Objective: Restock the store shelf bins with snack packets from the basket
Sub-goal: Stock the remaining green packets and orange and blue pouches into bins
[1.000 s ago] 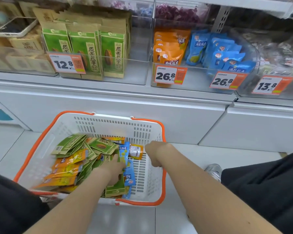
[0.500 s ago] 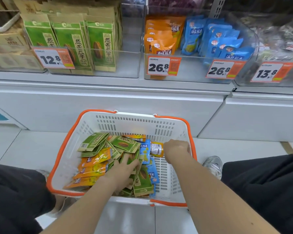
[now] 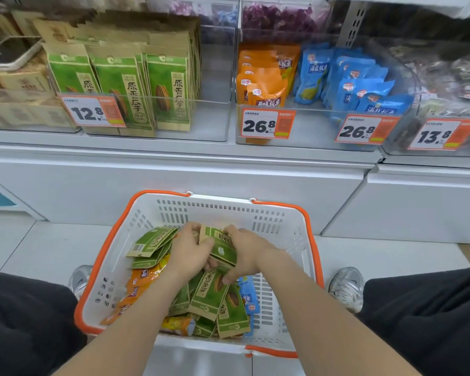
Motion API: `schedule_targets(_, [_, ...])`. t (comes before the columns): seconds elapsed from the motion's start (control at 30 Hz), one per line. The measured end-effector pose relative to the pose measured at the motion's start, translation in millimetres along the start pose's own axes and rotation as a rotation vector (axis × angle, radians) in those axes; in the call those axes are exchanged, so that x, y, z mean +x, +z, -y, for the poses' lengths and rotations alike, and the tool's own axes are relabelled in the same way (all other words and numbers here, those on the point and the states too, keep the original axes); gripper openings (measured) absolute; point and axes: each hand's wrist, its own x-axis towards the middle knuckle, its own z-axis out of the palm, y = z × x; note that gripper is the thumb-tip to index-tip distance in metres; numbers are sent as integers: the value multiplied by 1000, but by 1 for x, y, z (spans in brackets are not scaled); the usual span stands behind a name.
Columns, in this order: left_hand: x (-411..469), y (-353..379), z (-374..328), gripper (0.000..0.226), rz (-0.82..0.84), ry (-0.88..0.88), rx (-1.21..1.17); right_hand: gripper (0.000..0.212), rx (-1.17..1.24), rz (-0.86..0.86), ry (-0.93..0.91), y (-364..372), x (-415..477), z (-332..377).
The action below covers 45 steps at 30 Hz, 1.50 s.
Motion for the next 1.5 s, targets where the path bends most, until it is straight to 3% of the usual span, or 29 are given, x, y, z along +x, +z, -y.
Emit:
schedule_targets(0.07, [4, -6, -11, 19, -61, -114, -260, 89, 113, -88, -37, -6, -1, 5])
schedule_targets(0.13, [4, -14, -20, 27, -103, -158, -480, 53, 308, -143, -32, -16, -4, 13])
schedule_targets(0.23, [2, -24, -32, 52, -83, -125, -526, 19, 726, -150, -16, -37, -12, 28])
schedule_targets(0.3, [-2, -29, -39, 49, 12, -62, -486, 17, 901, -79, -33, -47, -21, 39])
schedule_targets(0.37, [-1, -32, -46, 49, 87, -46, -519, 31, 1024, 34, -39, -53, -24, 47])
schedule_targets(0.47, [0, -38, -61, 39, -27, -9, -593, 55, 1191, 85, -29, -56, -23, 56])
schedule_targets(0.63, [0, -48, -84, 28, -392, 92, -638, 63, 1025, -358, -89, -59, -21, 74])
schedule_targets(0.73, [0, -52, -94, 33, -502, 77, -621, 54, 822, -677, -152, -58, -18, 92])
schedule_targets(0.8, [1, -57, -100, 39, -534, 88, -535, 50, 636, -799, -158, -62, -23, 102])
schedule_targets(0.93, [7, -75, -118, 53, -477, 152, -405, 49, 312, -937, -207, -75, -38, 112])
schedule_targets(1.03, [12, -92, -139, 65, -439, 238, -381, 56, 231, -962, -249, -89, -40, 119])
schedule_targets(1.2, [14, -117, -190, 47, -530, 511, -188, 36, 486, -926, -373, -133, -31, 146])
schedule_targets(1.3, [28, -133, -207, 47, -549, 610, -25, 26, 620, -899, -346, -165, -22, 159])
schedule_targets(1.4, [37, -147, -224, 50, -558, 639, 130, 24, 514, -983, -330, -193, -14, 164])
schedule_targets(1.5, [48, -160, -240, 30, -643, 607, 209, 24, 552, -1118, -400, -214, -6, 169])
